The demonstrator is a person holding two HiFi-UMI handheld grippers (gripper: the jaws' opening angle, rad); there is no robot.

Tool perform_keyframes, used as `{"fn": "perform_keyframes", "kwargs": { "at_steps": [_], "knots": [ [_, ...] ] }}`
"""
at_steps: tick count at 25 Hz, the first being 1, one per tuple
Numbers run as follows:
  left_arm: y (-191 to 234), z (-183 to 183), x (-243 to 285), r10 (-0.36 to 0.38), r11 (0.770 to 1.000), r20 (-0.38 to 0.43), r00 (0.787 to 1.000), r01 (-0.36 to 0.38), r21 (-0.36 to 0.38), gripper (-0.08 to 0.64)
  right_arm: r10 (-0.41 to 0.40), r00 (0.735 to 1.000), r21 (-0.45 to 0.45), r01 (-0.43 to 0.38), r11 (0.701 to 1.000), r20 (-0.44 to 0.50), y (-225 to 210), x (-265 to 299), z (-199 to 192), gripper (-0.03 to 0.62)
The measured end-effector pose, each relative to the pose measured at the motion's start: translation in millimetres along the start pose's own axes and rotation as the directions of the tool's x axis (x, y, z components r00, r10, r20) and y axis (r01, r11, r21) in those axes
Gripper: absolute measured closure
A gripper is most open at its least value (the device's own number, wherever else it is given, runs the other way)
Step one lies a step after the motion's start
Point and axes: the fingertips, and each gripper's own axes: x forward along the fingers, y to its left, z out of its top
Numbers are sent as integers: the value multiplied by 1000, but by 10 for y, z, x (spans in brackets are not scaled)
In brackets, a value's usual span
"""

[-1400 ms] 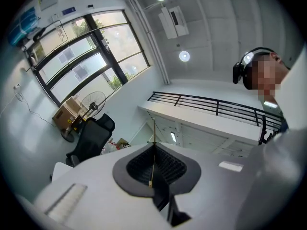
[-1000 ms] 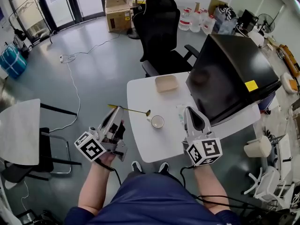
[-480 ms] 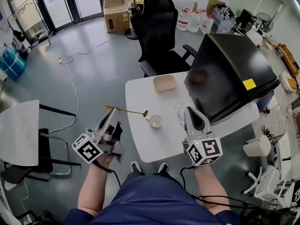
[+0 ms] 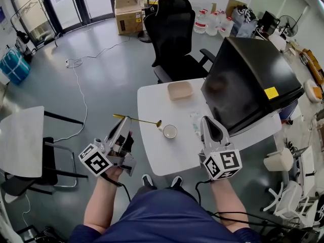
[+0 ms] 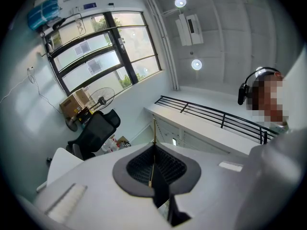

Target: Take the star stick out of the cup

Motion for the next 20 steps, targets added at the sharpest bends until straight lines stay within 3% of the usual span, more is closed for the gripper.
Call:
{"fn": "perform_keyframes", "kwargs": {
  "at_steps": [20],
  "knots": [
    [105,-35,8,-13,999,-7,1000,12,-41,551,-5,1000,-3,5,1000,-18,26,40,-66,586]
  ]
}}
